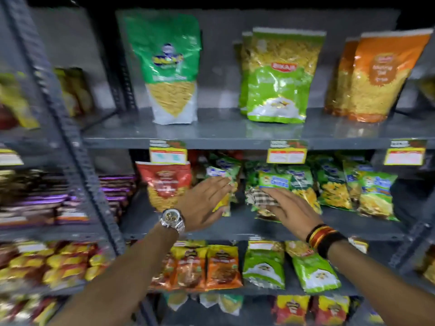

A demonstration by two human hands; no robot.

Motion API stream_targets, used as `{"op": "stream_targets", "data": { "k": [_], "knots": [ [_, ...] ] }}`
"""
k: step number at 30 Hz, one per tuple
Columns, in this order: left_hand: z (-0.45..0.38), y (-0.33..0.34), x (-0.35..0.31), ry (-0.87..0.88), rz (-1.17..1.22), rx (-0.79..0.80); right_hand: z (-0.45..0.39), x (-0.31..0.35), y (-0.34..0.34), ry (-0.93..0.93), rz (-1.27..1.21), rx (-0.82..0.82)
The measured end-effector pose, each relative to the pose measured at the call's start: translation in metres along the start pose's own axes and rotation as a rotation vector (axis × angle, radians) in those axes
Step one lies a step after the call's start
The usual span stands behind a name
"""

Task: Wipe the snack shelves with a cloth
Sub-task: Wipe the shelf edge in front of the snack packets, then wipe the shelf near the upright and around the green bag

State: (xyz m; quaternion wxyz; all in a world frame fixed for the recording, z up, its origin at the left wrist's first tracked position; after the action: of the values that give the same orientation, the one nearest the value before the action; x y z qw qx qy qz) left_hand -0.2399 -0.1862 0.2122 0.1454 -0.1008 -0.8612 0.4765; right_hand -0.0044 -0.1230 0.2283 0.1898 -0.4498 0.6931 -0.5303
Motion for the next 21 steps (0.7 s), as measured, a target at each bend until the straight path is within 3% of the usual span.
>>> {"op": "stream_targets", "data": {
  "k": [4,11,21],
  "knots": [
    [0.041,-0.073,0.066,-0.071,-0.116,-0.036,-0.059,0.080,-0.012,-0.066,-0.004,-0.090],
    [0.057,-0.178,0.198,-0.303,-0.312,-0.203,-0.172,0.160,-0.046,-0.214,0.000,-0.247],
    [0.021,-0.242,0.309,-0.412,-0.698,-0.191,-0.316,0.222,-0.033,-0.436,0.029,-0.151]
  ]
}}
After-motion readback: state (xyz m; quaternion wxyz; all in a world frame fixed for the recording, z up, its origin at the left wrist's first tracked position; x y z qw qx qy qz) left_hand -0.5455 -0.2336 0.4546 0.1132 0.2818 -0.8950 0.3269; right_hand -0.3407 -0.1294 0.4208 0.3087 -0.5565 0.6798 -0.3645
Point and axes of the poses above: each hand's wrist, its own z-axis away from the middle knuckle, its own y-axis out of the palm, x = y × z, the point moved 5 cm from there along -z, towards the middle knuckle, and after that the axes turned 10 degrees about -y, right-handed, at the moved point
